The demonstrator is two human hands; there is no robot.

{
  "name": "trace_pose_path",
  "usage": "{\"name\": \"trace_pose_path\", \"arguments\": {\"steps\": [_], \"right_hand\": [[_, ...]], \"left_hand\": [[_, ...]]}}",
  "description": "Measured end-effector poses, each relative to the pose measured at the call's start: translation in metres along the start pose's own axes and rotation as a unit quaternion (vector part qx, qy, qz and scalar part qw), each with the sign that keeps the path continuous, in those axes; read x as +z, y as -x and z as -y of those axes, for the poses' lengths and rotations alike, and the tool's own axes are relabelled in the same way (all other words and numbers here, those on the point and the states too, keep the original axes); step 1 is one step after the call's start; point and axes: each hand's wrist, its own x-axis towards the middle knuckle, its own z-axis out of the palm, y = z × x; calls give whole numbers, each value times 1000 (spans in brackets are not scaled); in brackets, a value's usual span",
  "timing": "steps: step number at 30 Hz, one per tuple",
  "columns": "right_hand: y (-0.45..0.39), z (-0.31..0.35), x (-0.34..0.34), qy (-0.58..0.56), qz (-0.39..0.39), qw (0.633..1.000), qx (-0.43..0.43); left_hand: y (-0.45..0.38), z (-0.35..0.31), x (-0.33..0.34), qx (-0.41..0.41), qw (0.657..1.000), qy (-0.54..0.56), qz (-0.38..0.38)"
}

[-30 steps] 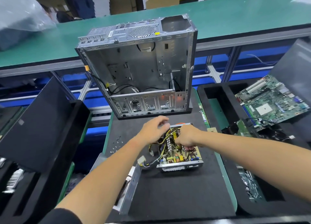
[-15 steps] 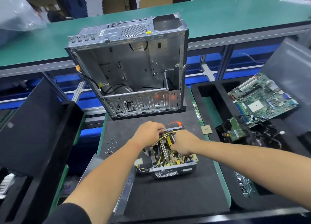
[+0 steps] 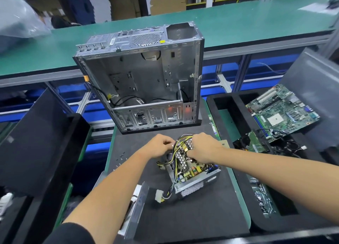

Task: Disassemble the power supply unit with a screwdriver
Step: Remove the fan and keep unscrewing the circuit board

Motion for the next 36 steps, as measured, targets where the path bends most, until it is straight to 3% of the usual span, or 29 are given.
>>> {"name": "trace_pose_path", "arguments": {"steps": [10,16,29,36], "right_hand": [[-3,-6,-10,84,17,993,-77],[-11,-12,-2,120,39,988,-89],[-22,-31,-15,141,55,986,-67],[-22,-38,-23,159,69,983,-66]], "left_hand": [[-3,2,1,38,999,-16,25],[-12,-6,-3,59,977,-126,159],[-23,-7,-10,44,967,-209,141],[-25,-13,-6,54,971,-184,141]]}}
